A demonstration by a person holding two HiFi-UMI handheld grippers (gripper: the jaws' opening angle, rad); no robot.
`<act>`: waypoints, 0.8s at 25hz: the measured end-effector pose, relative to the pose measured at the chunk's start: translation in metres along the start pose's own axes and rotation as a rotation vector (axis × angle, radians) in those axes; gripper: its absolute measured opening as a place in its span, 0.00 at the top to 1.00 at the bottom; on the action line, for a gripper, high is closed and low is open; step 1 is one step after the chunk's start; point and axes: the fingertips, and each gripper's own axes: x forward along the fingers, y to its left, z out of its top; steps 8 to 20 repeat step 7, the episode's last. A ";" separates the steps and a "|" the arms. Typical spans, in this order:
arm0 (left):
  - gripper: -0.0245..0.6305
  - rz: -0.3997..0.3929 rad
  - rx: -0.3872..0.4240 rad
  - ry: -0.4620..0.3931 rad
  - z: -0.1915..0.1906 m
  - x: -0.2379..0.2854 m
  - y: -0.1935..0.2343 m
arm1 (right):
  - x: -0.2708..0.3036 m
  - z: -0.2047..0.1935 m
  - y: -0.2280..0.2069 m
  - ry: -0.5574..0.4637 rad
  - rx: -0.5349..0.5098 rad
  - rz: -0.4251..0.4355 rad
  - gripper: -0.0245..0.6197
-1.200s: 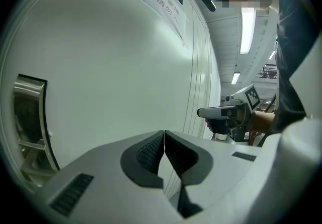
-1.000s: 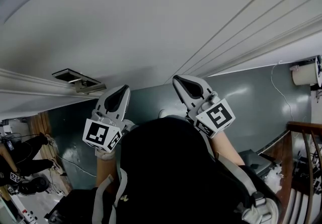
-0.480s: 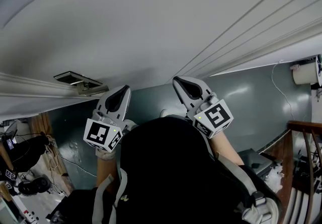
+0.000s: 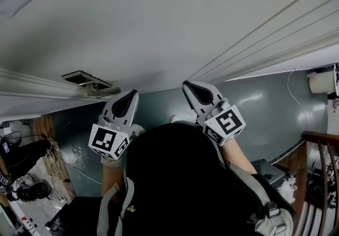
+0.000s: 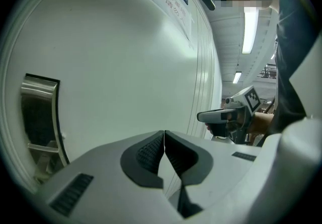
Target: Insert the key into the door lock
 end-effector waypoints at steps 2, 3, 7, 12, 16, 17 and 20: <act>0.95 0.006 -0.003 0.002 -0.001 -0.004 0.003 | 0.003 -0.001 0.004 0.004 -0.002 0.005 0.94; 0.95 0.008 -0.004 0.003 -0.002 -0.006 0.004 | 0.005 -0.002 0.005 0.006 -0.003 0.007 0.94; 0.95 0.016 -0.008 0.004 -0.009 -0.014 0.012 | 0.012 -0.005 0.013 0.009 -0.001 0.013 0.94; 0.95 0.016 -0.008 0.004 -0.009 -0.014 0.012 | 0.012 -0.005 0.013 0.009 -0.001 0.013 0.94; 0.95 0.016 -0.008 0.004 -0.009 -0.014 0.012 | 0.012 -0.005 0.013 0.009 -0.001 0.013 0.94; 0.95 0.016 -0.008 0.004 -0.009 -0.014 0.012 | 0.012 -0.005 0.013 0.009 -0.001 0.013 0.94; 0.95 0.016 -0.008 0.004 -0.009 -0.014 0.012 | 0.012 -0.005 0.013 0.009 -0.001 0.013 0.94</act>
